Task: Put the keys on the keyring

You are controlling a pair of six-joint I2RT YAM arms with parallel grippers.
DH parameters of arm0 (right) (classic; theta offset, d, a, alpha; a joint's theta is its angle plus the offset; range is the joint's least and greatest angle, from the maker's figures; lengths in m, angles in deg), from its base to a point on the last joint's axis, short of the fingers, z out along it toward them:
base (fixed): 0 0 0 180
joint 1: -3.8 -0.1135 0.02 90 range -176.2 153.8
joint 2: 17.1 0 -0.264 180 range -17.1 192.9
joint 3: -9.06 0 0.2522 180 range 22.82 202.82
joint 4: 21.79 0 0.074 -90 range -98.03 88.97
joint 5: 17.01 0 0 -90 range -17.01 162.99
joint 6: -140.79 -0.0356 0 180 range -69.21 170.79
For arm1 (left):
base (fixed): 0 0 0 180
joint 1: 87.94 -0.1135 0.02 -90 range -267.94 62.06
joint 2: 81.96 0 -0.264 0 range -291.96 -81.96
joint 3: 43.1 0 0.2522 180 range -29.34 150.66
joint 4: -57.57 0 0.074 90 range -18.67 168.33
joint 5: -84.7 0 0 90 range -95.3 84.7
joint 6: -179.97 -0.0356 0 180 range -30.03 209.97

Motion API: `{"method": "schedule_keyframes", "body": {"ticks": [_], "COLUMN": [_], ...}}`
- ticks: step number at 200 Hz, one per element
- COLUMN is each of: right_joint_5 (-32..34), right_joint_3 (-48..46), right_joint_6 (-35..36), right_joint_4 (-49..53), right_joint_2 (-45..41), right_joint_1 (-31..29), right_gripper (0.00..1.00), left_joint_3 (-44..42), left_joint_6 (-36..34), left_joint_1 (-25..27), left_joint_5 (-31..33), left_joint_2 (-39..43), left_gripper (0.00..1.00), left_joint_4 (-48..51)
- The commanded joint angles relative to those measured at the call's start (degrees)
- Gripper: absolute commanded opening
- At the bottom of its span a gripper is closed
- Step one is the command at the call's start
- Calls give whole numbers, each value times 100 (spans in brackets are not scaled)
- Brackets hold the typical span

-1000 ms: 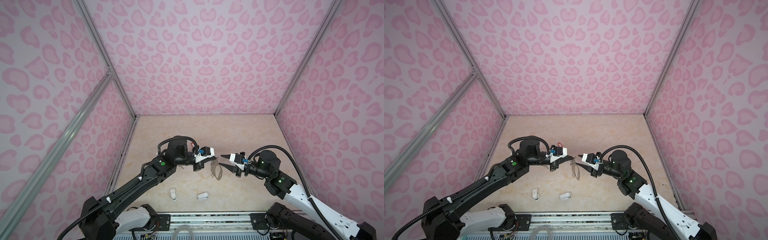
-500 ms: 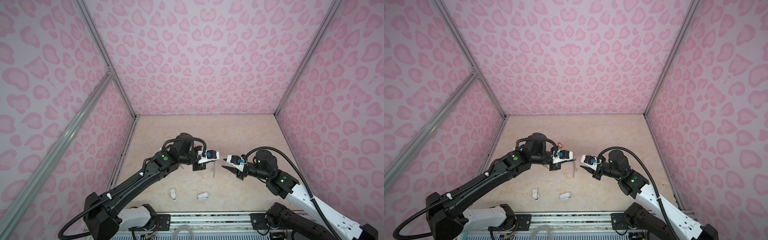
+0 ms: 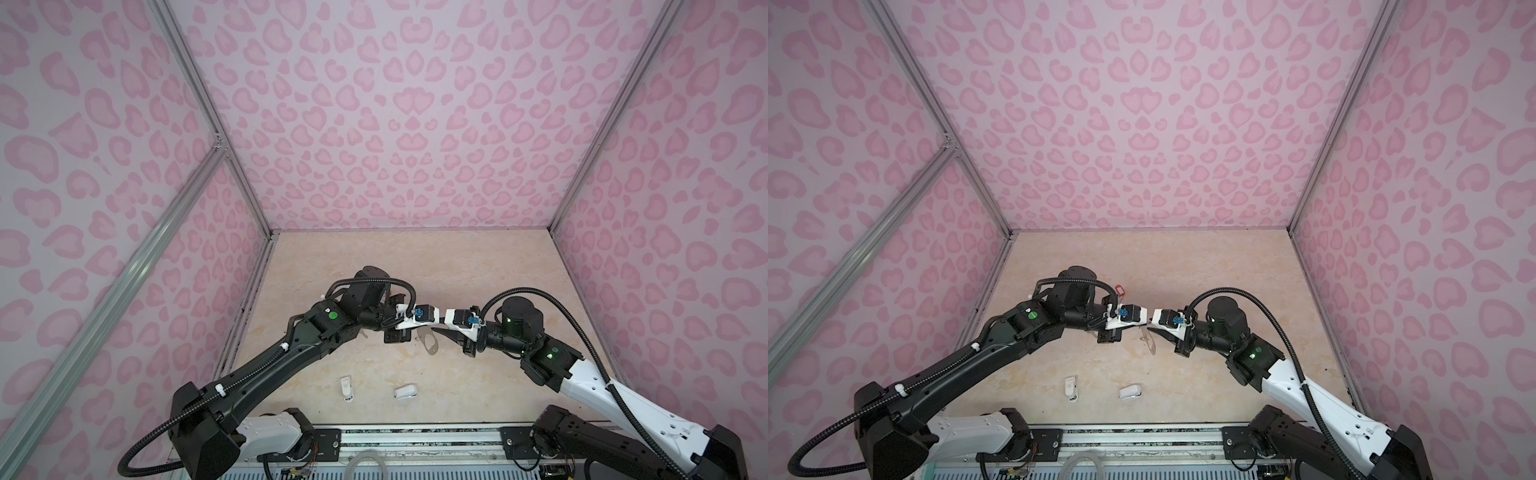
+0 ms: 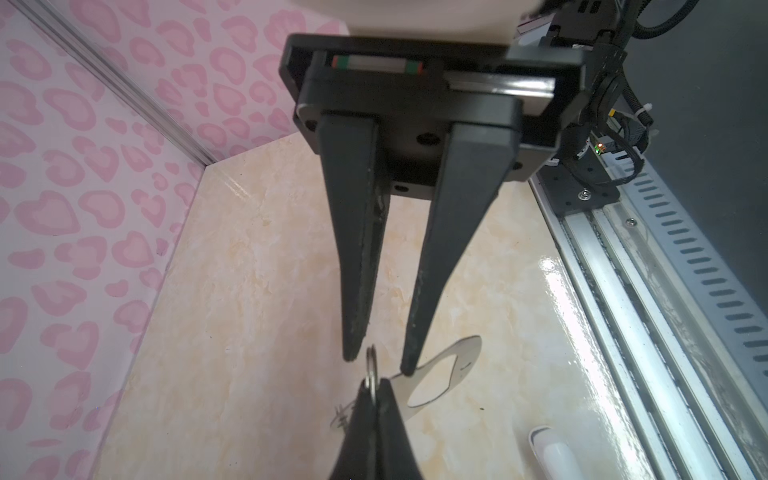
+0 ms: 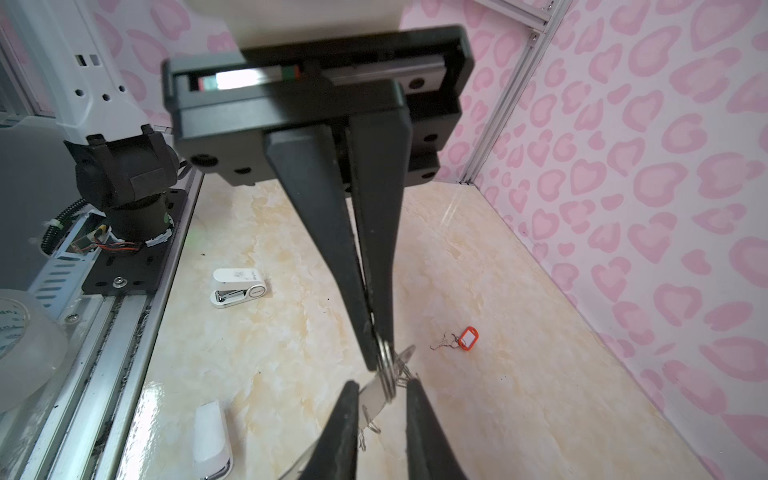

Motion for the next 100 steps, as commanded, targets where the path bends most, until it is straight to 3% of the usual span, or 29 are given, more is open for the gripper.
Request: {"method": "schedule_keyframes", "body": {"ticks": [1, 100], "right_joint_5": [-112, -158], "right_joint_3": [23, -19], "right_joint_6": [-55, 25], "right_joint_4": [-274, -310], "right_joint_2": [42, 78], "right_joint_1": [-7, -7], "right_gripper": [19, 0], "left_joint_3": [2, -40], "left_joint_6": [-97, -140], "left_joint_1": [2, 0], "left_joint_5": [-114, -127], "left_joint_2": [18, -4], "left_gripper": [4, 6], "left_joint_4": [-55, -82]}}
